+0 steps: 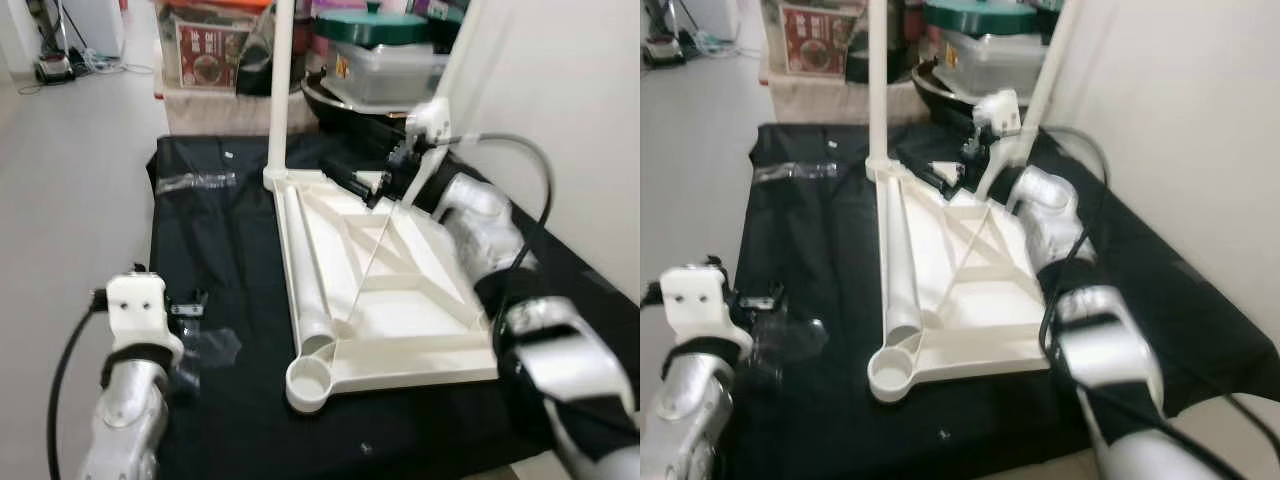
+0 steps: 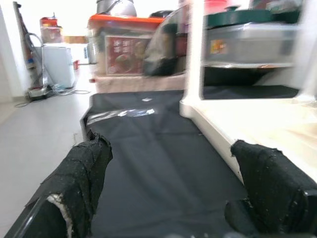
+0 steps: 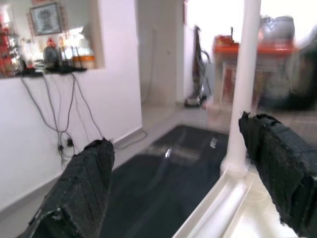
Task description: Building children table
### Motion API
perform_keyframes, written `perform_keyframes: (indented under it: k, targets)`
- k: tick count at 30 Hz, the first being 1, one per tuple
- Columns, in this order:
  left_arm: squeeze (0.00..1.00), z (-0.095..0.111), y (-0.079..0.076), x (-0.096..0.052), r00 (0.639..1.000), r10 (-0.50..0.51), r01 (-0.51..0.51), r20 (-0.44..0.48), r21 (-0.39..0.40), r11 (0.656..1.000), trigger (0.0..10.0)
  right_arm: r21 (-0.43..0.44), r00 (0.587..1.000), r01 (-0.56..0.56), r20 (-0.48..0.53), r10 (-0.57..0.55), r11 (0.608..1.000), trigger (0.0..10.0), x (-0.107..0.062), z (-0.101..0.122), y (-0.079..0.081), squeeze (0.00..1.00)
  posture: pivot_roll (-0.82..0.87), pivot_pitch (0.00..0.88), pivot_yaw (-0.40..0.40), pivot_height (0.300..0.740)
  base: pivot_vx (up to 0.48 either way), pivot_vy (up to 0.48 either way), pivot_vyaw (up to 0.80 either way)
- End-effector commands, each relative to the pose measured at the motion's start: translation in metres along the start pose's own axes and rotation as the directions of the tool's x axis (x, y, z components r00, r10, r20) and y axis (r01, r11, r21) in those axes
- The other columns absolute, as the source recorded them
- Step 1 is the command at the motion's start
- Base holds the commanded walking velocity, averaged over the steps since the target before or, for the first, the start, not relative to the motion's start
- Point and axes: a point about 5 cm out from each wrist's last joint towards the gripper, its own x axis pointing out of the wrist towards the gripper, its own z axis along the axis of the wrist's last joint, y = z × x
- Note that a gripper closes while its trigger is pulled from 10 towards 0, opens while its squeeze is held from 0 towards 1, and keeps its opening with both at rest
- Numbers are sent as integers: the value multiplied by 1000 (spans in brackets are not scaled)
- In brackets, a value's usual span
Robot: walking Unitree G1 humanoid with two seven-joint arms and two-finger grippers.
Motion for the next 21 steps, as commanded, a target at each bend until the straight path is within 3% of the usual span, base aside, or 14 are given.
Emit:
perform_keyframes:
  k: [1,4,5,12,15,21]
  targets:
    - [0,3,-2,-3,1000,-20,21,18,-11,1000,10000,19,998,54,28,-55,998,10000,3,1,5,0,140,0,-135,740,0,-465,0]
    - [0,8,-5,-5,998,-43,44,50,-23,999,10000,67,995,99,20,-101,993,10000,6,-8,18,0,140,0,-135,740,0,-465,0]
    - [0,9,-8,-5,997,-55,56,53,-19,998,10000,99,986,168,-1,-169,981,10000,6,-14,22,0,139,0,-133,740,0,-465,0]
    - [0,9,-10,-5,997,-56,57,54,-16,998,10000,122,972,236,-38,-233,964,10000,6,-20,26,0,134,0,-128,740,0,-465,0]
    - [0,8,-4,-3,999,-14,15,47,-16,1000,10000,82,958,281,-81,-274,956,10000,0,-28,31,0,130,0,-122,740,0,0,0]
    - [0,6,-1,-2,999,-8,8,39,-12,1000,10000,34,968,236,-96,-232,971,10000,-4,-32,38,0,123,0,-119,740,0,0,0]
